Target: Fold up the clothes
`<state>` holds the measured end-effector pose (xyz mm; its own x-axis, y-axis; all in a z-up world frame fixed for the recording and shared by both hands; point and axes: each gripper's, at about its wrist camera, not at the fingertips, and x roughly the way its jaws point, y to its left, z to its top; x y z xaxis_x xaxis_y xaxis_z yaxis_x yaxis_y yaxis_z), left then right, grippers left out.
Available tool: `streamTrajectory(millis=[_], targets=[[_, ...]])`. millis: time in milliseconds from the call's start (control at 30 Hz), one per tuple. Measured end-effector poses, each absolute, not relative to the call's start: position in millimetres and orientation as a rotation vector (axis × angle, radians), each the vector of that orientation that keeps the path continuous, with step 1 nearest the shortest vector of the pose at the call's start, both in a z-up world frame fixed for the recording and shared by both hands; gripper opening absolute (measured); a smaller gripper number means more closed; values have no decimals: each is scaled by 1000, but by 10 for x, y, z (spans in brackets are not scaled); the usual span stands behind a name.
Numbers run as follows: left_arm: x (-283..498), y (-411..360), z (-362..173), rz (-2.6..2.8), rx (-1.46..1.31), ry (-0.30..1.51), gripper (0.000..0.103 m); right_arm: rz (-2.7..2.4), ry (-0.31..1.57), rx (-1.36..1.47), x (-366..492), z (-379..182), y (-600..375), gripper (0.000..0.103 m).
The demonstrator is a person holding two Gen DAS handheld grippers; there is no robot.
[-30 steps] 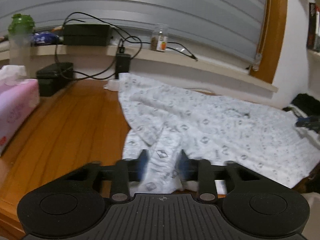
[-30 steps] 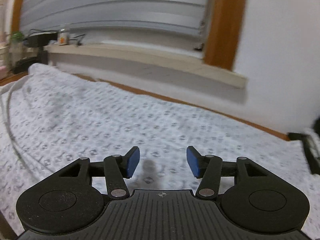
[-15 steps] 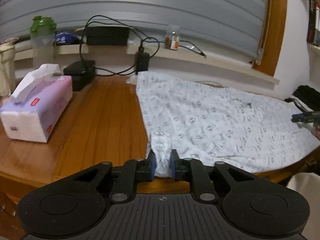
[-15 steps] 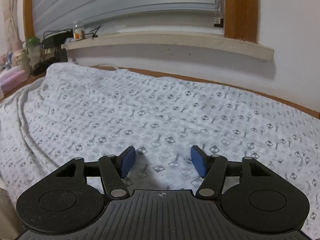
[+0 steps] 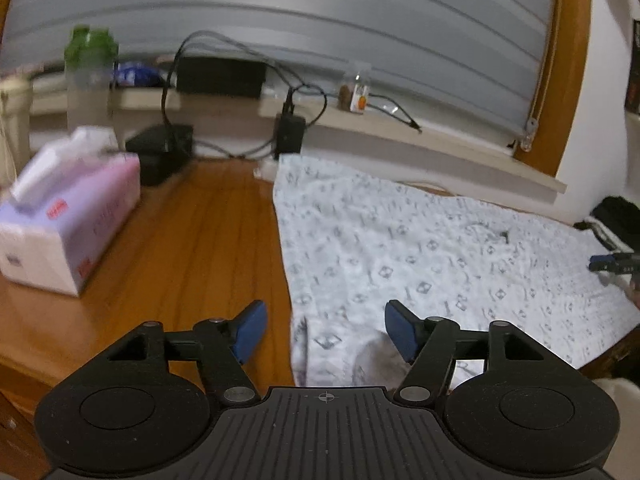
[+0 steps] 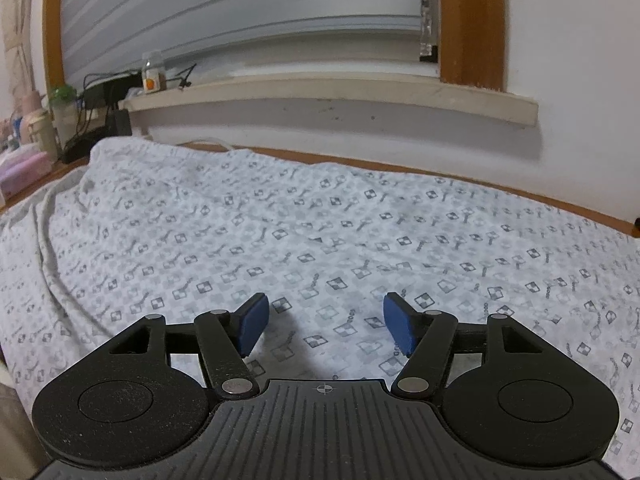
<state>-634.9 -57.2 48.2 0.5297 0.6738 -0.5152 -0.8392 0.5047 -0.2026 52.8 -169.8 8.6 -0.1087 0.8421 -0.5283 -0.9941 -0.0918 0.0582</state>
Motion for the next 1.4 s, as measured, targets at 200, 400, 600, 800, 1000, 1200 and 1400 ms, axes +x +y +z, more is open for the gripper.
streamTrajectory(millis=[200, 400, 600, 800, 1000, 1200, 1400], targets=[[-6367, -712, 508, 929, -412, 466, 17, 1629, 466, -391, 551, 99, -1721, 64], [-6495, -978, 619, 900, -385, 579, 17, 1623, 466, -378, 565, 96, -1730, 64], [-6714, -1004, 676, 998, -397, 567, 29, 1624, 470, -368, 574, 93, -1733, 64], [-6705, -885, 803, 1048, -381, 493, 64, 1619, 464, -374, 558, 93, -1736, 64], [-5988, -416, 904, 884, -367, 405, 84, 1618, 467, -382, 548, 92, -1725, 64], [-4830, 200, 846, 760, -349, 409, 96, 1609, 462, -379, 550, 97, -1734, 64], [-4097, 633, 617, 682, -346, 431, 103, 1600, 453, -357, 567, 106, -1757, 65]])
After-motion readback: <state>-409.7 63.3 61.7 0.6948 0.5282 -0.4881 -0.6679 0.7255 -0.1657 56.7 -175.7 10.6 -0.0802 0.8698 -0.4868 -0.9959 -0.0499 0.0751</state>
